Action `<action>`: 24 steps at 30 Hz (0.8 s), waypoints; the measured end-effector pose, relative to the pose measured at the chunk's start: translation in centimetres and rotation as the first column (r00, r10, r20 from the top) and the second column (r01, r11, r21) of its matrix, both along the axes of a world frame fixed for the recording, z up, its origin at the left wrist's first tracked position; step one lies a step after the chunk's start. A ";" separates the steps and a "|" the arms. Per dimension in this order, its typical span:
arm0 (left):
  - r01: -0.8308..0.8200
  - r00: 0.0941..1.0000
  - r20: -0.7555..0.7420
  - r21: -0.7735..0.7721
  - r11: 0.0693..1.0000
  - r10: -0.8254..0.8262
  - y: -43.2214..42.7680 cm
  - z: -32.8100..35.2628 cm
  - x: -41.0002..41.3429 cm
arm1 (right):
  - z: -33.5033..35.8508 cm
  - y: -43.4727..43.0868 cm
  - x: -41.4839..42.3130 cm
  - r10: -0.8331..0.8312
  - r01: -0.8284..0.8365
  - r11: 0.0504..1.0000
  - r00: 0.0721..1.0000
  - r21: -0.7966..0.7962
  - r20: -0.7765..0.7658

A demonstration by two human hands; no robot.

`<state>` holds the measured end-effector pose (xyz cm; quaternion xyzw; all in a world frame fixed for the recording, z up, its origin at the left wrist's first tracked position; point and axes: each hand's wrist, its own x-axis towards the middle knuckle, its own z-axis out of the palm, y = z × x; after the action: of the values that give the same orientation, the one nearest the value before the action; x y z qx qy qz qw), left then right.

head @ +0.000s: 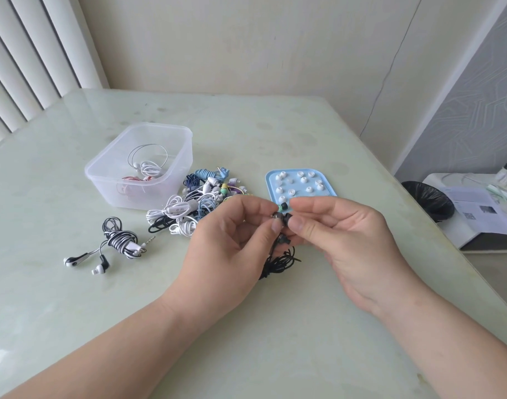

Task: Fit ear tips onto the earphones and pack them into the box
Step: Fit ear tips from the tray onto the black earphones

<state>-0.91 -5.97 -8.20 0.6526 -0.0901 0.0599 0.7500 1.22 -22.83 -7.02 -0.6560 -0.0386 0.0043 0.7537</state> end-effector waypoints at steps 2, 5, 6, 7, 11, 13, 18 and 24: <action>-0.006 1.000 -0.001 0.008 1.000 0.006 0.0 0.0 0.0 | -0.2 0.1 0.0 0.040 -0.034 0.996 0.996 0.083 -0.074; -0.009 1.000 -0.018 0.007 1.000 0.009 0.0 0.0 0.0 | -0.3 0.1 0.2 0.090 -0.068 0.983 0.987 0.169 -0.130; -0.010 1.000 -0.020 0.004 1.000 0.010 0.0 0.0 0.0 | -0.4 0.1 0.2 0.105 -0.077 0.979 0.984 0.187 -0.142; -0.010 1.000 -0.019 0.003 1.000 0.010 0.0 0.0 0.0 | -0.4 0.1 0.2 0.117 -0.085 0.975 0.982 0.203 -0.151; 0.013 1.000 -0.003 0.022 1.000 -0.013 0.0 -0.1 0.1 | -0.4 0.3 0.1 0.140 -0.106 0.971 0.978 0.214 -0.152; 0.017 1.000 -0.003 0.025 1.000 -0.017 0.0 -0.1 0.1 | -0.3 0.3 0.1 0.134 -0.100 0.972 0.979 0.211 -0.156; 0.019 1.000 -0.011 0.020 1.000 -0.019 0.1 -0.2 0.2 | -0.2 0.3 0.1 0.118 -0.075 0.972 0.975 0.221 -0.188; 0.031 1.000 0.002 0.028 0.999 -0.031 0.1 -0.2 0.3 | -0.2 0.3 0.1 0.151 -0.108 0.971 0.969 0.212 -0.198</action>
<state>-0.64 -5.83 -8.45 0.6614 -0.1021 0.0479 0.7415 1.35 -22.54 -7.26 -0.5689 -0.0010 0.1199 0.8136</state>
